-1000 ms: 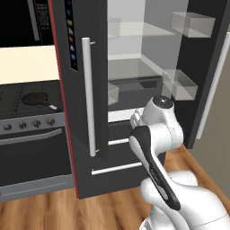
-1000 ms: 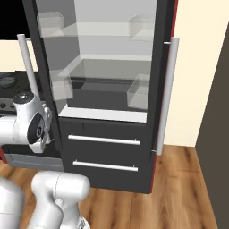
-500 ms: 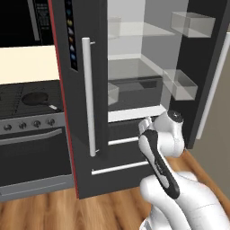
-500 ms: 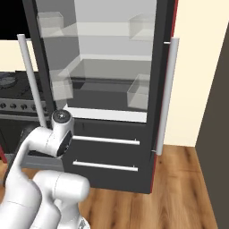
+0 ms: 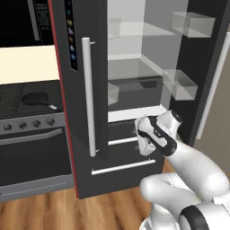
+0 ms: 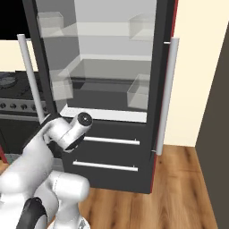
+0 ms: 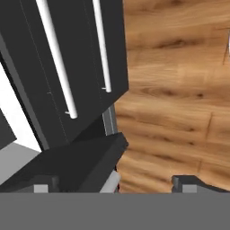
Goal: Place one of the steaks on the plate and the other in the bowl. Then place the bowl in the fridge.
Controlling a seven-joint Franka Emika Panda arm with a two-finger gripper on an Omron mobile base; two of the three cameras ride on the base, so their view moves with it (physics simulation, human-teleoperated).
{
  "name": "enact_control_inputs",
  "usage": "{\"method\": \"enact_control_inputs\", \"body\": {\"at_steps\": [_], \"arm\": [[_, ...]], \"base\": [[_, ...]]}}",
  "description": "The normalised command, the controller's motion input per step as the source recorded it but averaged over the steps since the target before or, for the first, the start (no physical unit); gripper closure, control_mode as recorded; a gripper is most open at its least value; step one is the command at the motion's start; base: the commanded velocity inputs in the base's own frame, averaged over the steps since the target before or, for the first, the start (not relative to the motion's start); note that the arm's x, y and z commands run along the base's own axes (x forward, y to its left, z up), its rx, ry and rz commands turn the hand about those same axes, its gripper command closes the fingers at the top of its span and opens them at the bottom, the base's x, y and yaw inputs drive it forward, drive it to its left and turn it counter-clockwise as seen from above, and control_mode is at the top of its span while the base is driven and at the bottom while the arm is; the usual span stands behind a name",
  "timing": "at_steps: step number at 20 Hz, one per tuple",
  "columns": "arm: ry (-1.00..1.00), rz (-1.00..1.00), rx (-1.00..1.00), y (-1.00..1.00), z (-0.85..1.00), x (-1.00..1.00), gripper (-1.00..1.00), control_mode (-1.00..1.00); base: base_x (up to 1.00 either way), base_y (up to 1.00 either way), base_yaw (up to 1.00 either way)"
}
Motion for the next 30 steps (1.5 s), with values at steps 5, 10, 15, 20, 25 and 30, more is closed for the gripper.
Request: {"method": "enact_control_inputs", "body": {"at_steps": [5, 10, 15, 20, 25, 30], "arm": [[0.14, 0.23, 0.32, 0.20, -0.23, 0.70, -1.00, -1.00], [0.02, 0.19, 0.06, 0.23, -0.18, 0.61, -1.00, -1.00], [0.00, 0.19, 0.07, 0.21, -0.07, 0.51, -1.00, -1.00], [0.03, 0.10, 0.21, 0.33, -0.17, 0.30, -1.00, -1.00], [0.08, 0.05, 0.26, 0.43, -0.04, 0.16, -1.00, -1.00], [0.06, 0.06, 0.07, 0.73, -0.01, 0.03, -1.00, -1.00]], "base": [[0.00, 0.00, 0.00], [0.00, 0.00, 0.00], [0.00, 0.00, 0.00], [0.00, 0.00, 0.00], [0.00, 0.00, 0.00], [0.00, 0.00, 0.00]]}}
